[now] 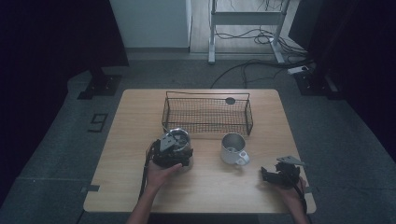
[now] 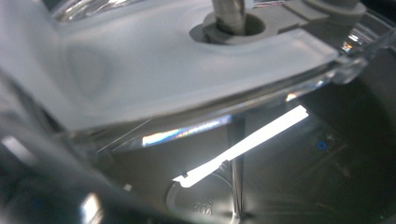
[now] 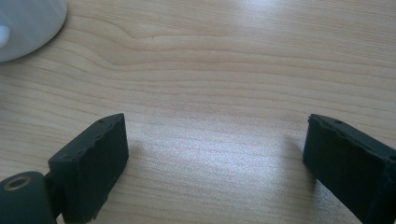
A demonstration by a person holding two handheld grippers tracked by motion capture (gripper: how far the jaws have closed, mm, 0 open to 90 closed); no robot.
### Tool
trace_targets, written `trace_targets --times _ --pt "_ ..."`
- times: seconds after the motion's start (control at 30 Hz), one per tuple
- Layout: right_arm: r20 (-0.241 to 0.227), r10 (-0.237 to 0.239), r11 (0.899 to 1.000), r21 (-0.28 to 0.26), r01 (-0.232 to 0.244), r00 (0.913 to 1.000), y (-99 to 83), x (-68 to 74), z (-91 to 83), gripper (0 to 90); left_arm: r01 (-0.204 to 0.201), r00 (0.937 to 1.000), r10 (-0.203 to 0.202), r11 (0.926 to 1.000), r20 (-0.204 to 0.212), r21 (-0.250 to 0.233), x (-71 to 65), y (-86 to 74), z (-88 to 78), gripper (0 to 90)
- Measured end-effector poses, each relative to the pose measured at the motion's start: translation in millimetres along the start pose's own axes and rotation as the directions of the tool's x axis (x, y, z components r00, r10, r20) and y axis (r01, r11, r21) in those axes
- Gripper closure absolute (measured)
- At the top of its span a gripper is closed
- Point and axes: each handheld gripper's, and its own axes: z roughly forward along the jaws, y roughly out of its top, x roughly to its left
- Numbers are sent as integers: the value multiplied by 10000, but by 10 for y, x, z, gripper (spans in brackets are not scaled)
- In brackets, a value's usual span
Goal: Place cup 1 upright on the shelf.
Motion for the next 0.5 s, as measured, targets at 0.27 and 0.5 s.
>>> trace_targets --times 0.27,0.5 --pt "0 1 10000 1 -1 10000 0 0 0 66 -38 10000 38 10000 72 -78 -6 81 -67 41" --pt "0 3 10000 3 -3 10000 0 0 0 66 -124 9999 125 9998 77 -156 -2 147 -105 41"
